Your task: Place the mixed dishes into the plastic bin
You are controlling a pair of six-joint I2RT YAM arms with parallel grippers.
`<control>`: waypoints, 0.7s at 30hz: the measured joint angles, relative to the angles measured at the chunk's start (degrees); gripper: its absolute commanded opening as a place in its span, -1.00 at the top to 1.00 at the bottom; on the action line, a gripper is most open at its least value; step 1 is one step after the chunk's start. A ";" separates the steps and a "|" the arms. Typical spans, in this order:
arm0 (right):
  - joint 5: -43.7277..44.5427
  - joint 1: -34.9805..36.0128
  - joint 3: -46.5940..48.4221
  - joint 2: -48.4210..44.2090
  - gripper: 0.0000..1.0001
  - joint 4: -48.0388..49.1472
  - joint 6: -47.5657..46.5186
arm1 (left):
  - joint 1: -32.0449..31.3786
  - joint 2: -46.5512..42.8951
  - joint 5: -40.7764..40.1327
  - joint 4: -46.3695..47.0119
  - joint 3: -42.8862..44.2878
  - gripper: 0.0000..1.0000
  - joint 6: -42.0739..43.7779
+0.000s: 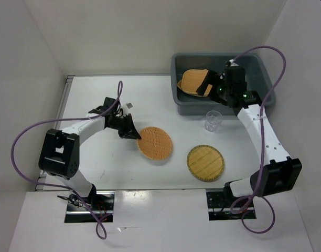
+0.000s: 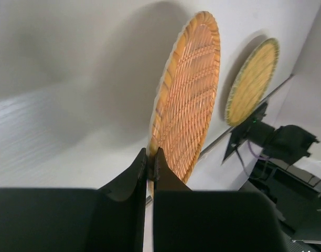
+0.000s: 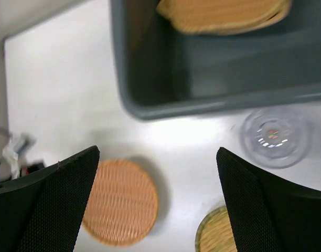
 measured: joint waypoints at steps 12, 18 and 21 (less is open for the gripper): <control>-3.41 5.97 -5.79 -3.08 -0.97 0.44 0.20 | 0.15 -1.07 3.82 4.00 15.50 1.00 -10.47; 2.73 5.97 -5.73 -5.05 -1.00 0.33 0.98 | 0.35 1.31 6.38 8.39 30.69 1.00 -14.97; 8.63 5.88 -5.73 -9.09 -1.00 0.39 2.38 | 0.33 7.21 6.71 10.51 37.83 1.00 -16.61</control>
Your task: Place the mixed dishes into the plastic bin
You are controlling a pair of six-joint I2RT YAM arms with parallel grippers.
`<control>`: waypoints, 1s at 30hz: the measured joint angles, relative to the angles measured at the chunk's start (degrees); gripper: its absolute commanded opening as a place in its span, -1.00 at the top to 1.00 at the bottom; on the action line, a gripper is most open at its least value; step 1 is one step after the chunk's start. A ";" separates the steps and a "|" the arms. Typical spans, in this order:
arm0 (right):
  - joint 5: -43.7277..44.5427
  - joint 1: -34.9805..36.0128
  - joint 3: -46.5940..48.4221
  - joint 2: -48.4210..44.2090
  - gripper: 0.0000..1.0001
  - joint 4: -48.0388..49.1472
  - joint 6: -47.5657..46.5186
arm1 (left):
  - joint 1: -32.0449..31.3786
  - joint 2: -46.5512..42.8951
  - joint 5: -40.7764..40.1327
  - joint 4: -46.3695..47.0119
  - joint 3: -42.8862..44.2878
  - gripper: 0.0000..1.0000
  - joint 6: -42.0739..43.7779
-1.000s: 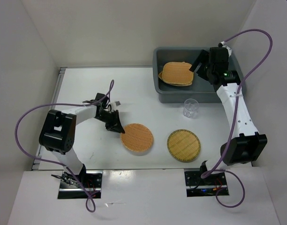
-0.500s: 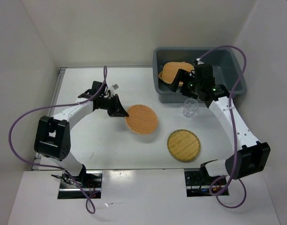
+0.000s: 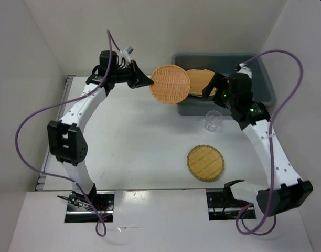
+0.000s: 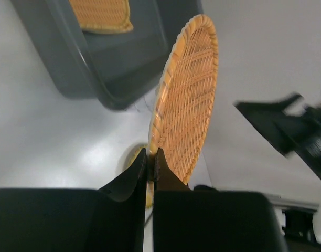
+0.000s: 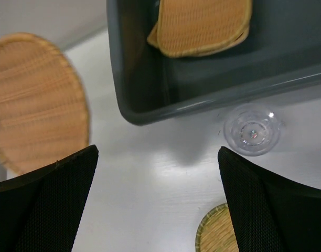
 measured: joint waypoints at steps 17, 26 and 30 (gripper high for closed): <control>9.70 -2.60 -3.39 -14.78 -1.00 -2.71 0.39 | -10.47 42.95 -6.84 -6.62 48.33 1.00 -6.23; 5.62 -5.46 -10.29 -9.51 -0.64 1.62 -1.27 | -10.99 38.60 -4.87 -2.01 36.83 1.00 -9.22; -0.17 -9.22 -10.32 -3.28 -0.47 6.82 -1.53 | -10.51 34.36 -3.98 -0.20 27.96 1.00 -10.49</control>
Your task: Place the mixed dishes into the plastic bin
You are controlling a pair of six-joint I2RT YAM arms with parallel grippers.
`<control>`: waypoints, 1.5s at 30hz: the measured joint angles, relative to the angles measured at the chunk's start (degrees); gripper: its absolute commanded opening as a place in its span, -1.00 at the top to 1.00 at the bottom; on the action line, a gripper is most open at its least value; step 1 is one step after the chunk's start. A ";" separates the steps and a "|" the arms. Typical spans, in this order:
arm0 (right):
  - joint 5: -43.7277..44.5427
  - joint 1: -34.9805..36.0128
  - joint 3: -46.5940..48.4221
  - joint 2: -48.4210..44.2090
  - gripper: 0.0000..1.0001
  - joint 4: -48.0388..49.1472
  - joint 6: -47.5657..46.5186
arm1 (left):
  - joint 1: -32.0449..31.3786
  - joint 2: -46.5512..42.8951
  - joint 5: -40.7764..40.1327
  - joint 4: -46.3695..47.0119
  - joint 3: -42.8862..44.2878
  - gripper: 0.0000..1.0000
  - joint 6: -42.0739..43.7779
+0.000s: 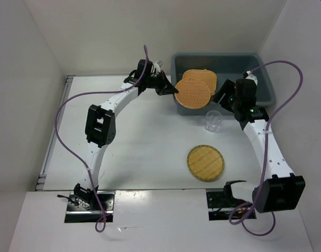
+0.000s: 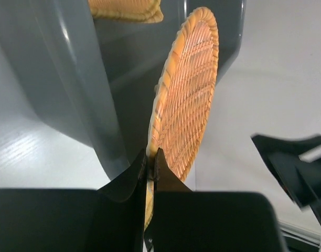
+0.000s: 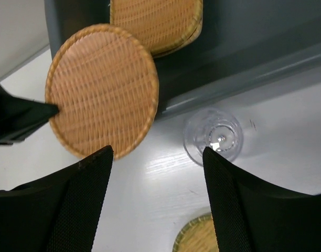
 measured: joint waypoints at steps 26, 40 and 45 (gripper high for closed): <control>-27.71 -7.87 2.67 24.15 0.75 16.41 4.46 | 0.26 -3.30 2.34 3.28 -4.98 1.00 -0.24; -31.85 -9.60 9.70 30.60 1.00 18.05 7.63 | 0.39 -2.56 -8.02 -4.66 1.99 -1.00 6.93; -30.47 -12.00 16.33 35.23 1.00 17.92 8.55 | -0.35 -4.55 -21.97 -11.76 1.60 -1.00 15.67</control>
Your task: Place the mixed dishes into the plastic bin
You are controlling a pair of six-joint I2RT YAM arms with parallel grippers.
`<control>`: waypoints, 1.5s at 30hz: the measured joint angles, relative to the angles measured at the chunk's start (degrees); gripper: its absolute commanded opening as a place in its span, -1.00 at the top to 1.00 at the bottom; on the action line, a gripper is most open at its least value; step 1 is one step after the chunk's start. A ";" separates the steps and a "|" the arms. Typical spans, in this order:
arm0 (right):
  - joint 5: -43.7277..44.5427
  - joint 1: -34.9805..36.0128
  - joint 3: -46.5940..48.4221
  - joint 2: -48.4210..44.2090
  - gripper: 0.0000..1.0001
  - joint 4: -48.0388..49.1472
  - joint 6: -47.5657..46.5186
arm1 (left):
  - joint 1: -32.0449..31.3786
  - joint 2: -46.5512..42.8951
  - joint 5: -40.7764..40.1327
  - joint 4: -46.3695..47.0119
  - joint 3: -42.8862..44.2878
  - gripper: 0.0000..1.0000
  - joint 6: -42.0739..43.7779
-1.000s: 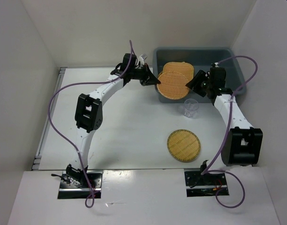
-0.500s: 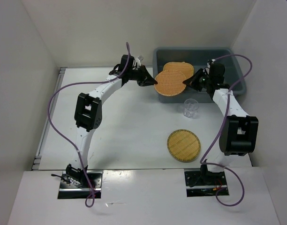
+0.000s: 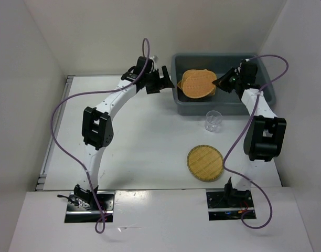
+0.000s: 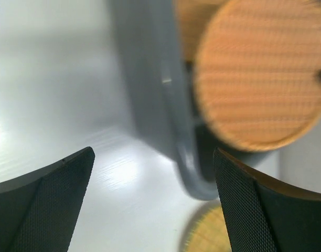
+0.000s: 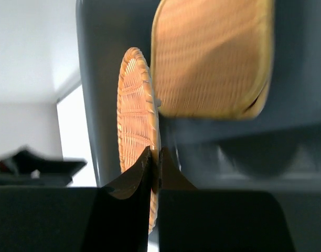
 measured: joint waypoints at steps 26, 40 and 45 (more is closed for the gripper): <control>10.64 -0.09 43.80 33.99 1.00 -13.35 2.99 | 1.70 -12.92 -14.93 -0.24 -32.26 -1.00 10.38; 9.94 1.51 48.00 37.75 -0.88 -19.80 0.48 | 0.37 -16.04 -5.42 4.52 -42.91 -1.00 11.72; 11.43 1.51 48.76 37.33 -1.00 -21.64 -1.60 | -1.51 -21.31 -2.64 5.44 -45.20 -1.00 12.98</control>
